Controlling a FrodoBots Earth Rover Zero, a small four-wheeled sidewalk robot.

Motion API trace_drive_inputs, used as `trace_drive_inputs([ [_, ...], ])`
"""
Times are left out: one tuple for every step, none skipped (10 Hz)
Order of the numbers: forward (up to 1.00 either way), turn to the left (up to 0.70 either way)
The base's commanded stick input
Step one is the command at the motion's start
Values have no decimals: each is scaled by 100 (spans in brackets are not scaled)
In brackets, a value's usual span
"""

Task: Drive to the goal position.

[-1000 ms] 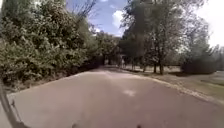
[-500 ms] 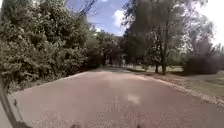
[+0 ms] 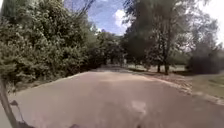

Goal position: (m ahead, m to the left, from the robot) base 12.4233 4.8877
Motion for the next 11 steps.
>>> trace_drive_inputs([
  [70,0],
  [70,0],
  [70,0],
  [70,0],
  [70,0],
  [70,0],
  [70,0],
  [70,0],
  [70,0],
  [70,0],
  [70,0],
])
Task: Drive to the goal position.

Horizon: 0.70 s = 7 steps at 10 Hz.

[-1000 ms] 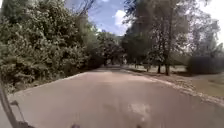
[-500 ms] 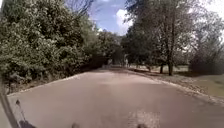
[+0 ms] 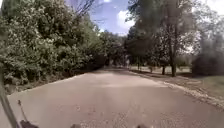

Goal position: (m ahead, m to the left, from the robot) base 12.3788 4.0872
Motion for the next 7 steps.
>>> trace_drive_inputs([
  [70,0],
  [70,0],
  [70,0],
  [70,0],
  [70,0],
  [70,0],
  [70,0],
])
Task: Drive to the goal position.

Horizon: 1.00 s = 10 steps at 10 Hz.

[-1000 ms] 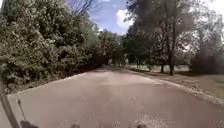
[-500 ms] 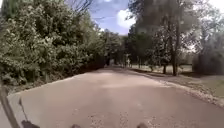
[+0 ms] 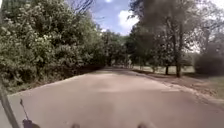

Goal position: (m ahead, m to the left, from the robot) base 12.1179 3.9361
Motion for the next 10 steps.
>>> trace_drive_inputs([
  [70,0],
  [70,0],
  [70,0],
  [70,0],
  [70,0],
  [70,0],
  [70,0],
  [70,0],
  [70,0],
  [70,0],
])
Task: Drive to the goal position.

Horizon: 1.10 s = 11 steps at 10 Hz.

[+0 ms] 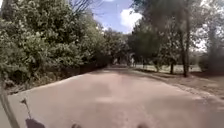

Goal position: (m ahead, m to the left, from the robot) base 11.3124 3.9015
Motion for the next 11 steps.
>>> trace_drive_inputs([
  [70,0],
  [70,0],
  [70,0],
  [70,0],
  [70,0],
  [70,0],
  [70,0],
  [70,0],
  [70,0],
  [70,0],
  [70,0],
])
